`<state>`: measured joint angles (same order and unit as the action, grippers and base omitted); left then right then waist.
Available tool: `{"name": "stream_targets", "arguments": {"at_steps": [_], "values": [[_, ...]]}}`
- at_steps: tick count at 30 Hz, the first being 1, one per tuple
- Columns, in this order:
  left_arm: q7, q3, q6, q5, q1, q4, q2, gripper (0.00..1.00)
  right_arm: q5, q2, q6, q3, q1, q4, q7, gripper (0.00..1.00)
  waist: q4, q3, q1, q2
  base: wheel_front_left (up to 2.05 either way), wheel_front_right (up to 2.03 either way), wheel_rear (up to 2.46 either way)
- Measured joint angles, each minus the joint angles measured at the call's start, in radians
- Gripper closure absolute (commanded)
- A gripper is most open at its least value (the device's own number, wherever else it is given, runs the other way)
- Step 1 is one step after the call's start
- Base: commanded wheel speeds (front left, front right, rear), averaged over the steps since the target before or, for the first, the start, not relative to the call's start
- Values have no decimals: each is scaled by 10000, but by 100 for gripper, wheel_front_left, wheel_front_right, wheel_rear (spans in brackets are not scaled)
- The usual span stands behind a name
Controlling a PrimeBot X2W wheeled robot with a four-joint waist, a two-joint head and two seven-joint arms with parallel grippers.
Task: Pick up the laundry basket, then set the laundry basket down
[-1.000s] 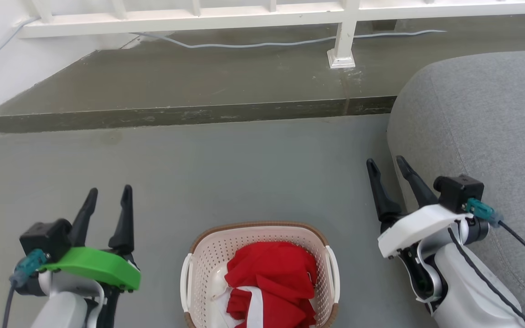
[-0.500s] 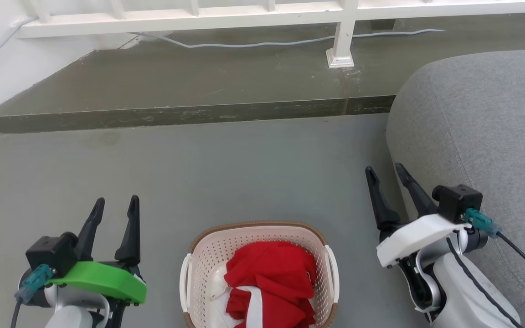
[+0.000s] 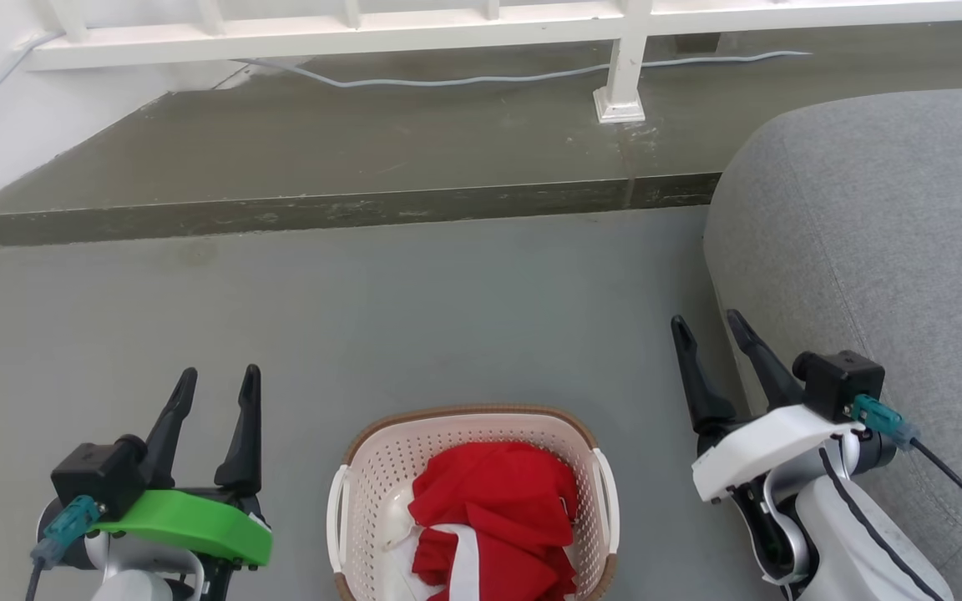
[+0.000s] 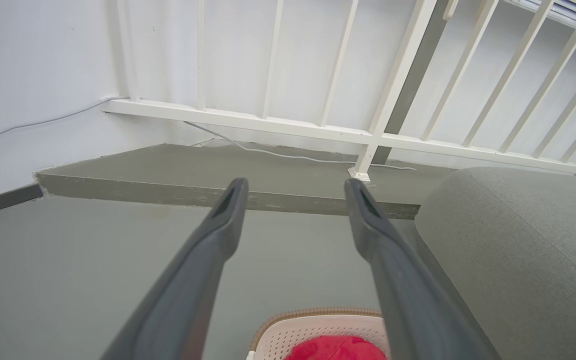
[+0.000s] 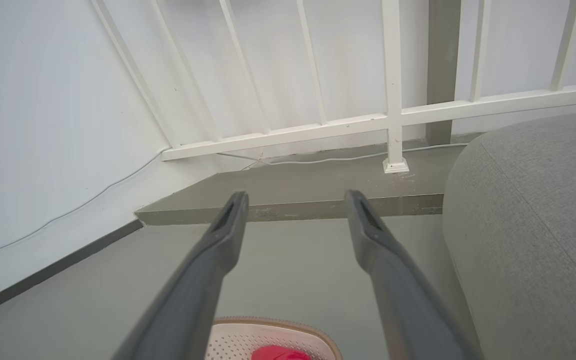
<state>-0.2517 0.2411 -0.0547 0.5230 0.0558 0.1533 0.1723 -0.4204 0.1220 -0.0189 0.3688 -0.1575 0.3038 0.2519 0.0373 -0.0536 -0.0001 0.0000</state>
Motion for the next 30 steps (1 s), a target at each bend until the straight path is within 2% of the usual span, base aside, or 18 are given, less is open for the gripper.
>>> {"name": "stream_targets", "arguments": {"at_steps": [12,13,20,30], "values": [[0,-174,-301,-242,-193,-6,-251,0,186,-107,96,-128,79,-6,0,0,61,40,1,0,0,0,0],[0,-165,-326,-282,-194,12,-270,100,186,-121,94,-127,84,17,-2,100,64,40,0,0,0,0,0],[96,-71,-328,-159,-382,541,-531,100,-33,-251,96,-125,591,447,-23,100,59,47,1,0,0,0,0],[418,-280,-330,1108,-382,568,-575,100,-1340,-278,203,-522,590,347,-318,100,7,104,0,0,0,0,0]]}}
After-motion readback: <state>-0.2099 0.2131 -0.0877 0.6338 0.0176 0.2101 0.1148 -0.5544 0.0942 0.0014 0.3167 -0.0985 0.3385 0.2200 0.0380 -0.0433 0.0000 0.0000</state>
